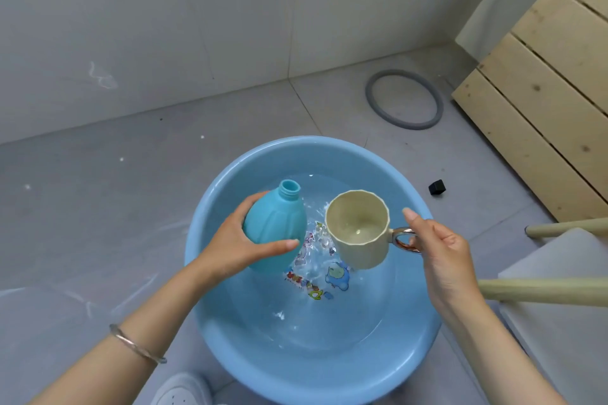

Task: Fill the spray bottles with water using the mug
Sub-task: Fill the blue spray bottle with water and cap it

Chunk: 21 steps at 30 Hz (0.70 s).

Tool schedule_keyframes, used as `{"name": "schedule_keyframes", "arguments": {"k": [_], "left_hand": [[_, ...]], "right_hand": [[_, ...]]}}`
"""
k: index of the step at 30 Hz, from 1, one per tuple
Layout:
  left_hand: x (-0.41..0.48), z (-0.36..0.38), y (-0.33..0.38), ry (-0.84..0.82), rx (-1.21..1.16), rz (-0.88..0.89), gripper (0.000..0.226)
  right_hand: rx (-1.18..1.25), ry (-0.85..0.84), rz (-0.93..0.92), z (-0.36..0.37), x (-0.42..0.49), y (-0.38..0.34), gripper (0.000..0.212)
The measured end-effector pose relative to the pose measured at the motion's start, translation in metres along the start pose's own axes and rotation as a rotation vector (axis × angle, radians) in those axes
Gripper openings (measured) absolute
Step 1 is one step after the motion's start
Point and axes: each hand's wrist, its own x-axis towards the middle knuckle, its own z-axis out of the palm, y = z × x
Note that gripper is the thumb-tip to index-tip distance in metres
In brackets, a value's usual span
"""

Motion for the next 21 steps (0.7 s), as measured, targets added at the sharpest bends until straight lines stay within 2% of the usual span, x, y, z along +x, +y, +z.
{"name": "schedule_keyframes", "arguments": {"k": [3,5,9,12,21], "left_hand": [[0.001,0.006,-0.002,-0.029,0.047,0.001,0.082],[0.000,0.009,-0.005,-0.054,0.108,0.004,0.084],[-0.001,0.013,-0.011,-0.112,0.259,0.058,0.085],[-0.001,0.014,-0.014,-0.125,0.330,0.100,0.084],[-0.002,0.016,-0.019,-0.115,0.372,0.131,0.086]], "right_hand": [[-0.012,0.002,-0.023,-0.005,-0.005,-0.013,0.101],[-0.024,-0.001,-0.034,-0.006,-0.009,-0.021,0.098],[-0.010,-0.031,-0.037,-0.008,-0.015,-0.031,0.084],[-0.023,-0.057,-0.048,-0.008,-0.018,-0.037,0.058],[-0.210,0.007,-0.207,-0.003,-0.017,-0.049,0.045]]}}
